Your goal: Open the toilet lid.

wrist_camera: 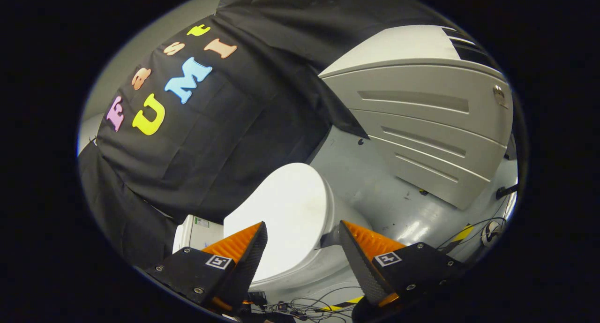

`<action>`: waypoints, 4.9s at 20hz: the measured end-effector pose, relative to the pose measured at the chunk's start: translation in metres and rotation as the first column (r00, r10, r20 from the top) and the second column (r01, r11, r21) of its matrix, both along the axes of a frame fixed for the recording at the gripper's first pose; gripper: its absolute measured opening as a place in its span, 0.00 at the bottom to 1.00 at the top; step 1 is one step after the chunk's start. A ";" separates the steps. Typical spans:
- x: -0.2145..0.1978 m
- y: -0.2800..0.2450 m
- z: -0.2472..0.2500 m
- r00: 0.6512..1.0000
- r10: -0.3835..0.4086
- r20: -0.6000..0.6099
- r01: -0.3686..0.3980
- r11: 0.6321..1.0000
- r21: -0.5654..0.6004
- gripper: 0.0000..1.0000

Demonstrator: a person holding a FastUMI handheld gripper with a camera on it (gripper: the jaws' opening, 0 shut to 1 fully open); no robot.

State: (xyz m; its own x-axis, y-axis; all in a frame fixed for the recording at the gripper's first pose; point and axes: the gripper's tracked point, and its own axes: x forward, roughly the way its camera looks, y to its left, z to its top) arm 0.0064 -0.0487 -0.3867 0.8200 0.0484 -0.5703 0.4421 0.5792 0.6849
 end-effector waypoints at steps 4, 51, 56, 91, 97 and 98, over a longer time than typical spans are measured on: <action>-0.014 0.001 -0.030 0.999 -0.030 -0.043 0.033 0.997 0.071 0.95; 0.019 0.014 -0.073 0.995 -0.009 0.095 -0.008 0.984 0.181 0.00; 0.022 0.016 -0.036 0.994 0.005 0.113 -0.019 0.992 0.123 0.00; 0.046 0.109 0.198 0.961 0.197 0.194 -0.091 0.888 -0.450 0.00; 0.049 0.134 0.222 0.945 0.262 0.198 -0.121 0.839 -0.530 0.00; 0.049 0.138 0.227 0.941 0.272 0.203 -0.123 0.831 -0.543 0.00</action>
